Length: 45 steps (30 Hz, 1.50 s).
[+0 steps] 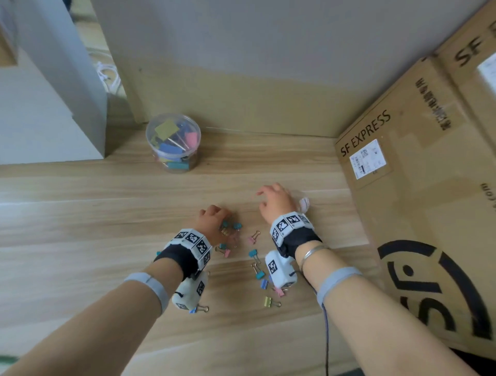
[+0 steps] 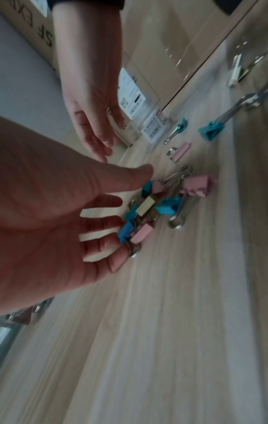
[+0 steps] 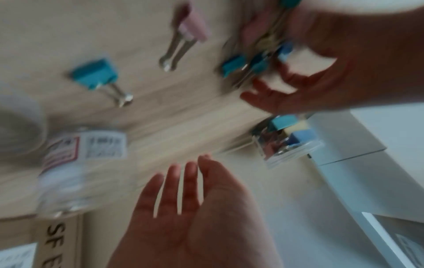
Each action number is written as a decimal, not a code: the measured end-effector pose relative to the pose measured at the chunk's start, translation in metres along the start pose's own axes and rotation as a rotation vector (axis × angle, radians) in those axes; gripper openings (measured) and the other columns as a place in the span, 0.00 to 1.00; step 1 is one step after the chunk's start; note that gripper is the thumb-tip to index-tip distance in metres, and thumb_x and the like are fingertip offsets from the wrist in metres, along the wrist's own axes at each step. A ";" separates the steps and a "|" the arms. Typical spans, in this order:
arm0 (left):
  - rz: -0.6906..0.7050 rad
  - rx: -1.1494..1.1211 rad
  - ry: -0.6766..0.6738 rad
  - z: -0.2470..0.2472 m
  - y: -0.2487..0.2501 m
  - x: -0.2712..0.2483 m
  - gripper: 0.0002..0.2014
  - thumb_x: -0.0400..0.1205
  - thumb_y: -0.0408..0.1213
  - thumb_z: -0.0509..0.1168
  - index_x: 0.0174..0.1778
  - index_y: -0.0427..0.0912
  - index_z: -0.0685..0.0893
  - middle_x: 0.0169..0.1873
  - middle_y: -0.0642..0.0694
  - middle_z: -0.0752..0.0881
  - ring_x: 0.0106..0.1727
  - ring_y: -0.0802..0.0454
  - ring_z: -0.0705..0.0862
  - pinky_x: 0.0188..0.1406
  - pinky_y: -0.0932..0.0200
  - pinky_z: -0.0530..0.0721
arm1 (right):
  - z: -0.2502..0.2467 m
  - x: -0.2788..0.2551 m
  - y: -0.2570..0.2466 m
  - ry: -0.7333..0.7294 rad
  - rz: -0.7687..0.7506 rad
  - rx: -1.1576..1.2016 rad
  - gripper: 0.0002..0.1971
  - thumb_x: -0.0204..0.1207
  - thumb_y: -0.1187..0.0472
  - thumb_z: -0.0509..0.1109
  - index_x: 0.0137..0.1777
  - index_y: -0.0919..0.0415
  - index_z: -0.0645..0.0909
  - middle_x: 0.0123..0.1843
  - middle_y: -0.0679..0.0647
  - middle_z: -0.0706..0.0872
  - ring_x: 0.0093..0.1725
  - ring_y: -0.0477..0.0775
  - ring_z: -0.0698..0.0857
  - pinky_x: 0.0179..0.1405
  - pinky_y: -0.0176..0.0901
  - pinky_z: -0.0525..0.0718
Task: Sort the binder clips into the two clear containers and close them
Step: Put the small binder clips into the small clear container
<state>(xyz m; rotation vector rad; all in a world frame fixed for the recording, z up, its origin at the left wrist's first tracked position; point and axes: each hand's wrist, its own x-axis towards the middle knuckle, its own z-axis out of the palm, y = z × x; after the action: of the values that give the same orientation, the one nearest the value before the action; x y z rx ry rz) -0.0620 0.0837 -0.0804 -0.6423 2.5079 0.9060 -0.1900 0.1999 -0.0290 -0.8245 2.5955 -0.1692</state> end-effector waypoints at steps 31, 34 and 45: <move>0.117 0.065 -0.057 0.020 -0.003 -0.019 0.15 0.81 0.37 0.61 0.64 0.43 0.76 0.61 0.40 0.74 0.61 0.39 0.77 0.62 0.51 0.77 | 0.041 -0.039 0.003 -0.356 0.218 0.100 0.34 0.71 0.42 0.69 0.75 0.49 0.64 0.77 0.55 0.59 0.78 0.66 0.57 0.72 0.61 0.68; 0.091 0.064 -0.055 0.021 -0.002 -0.019 0.18 0.81 0.37 0.61 0.67 0.42 0.74 0.63 0.40 0.74 0.62 0.39 0.76 0.62 0.51 0.76 | 0.050 -0.048 -0.008 -0.359 0.116 0.132 0.41 0.64 0.44 0.77 0.75 0.47 0.64 0.75 0.55 0.59 0.76 0.65 0.57 0.74 0.58 0.66; 0.128 0.035 0.000 0.024 -0.003 -0.022 0.18 0.80 0.30 0.62 0.65 0.46 0.77 0.57 0.40 0.77 0.59 0.38 0.79 0.57 0.51 0.79 | 0.072 -0.049 -0.011 -0.229 -0.129 0.069 0.16 0.73 0.71 0.67 0.61 0.61 0.77 0.62 0.59 0.73 0.56 0.61 0.79 0.59 0.53 0.81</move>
<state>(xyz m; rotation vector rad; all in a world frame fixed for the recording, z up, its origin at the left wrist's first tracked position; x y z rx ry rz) -0.0377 0.1041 -0.0873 -0.4754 2.5836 0.9034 -0.1177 0.2194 -0.0749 -0.9291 2.3126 -0.1885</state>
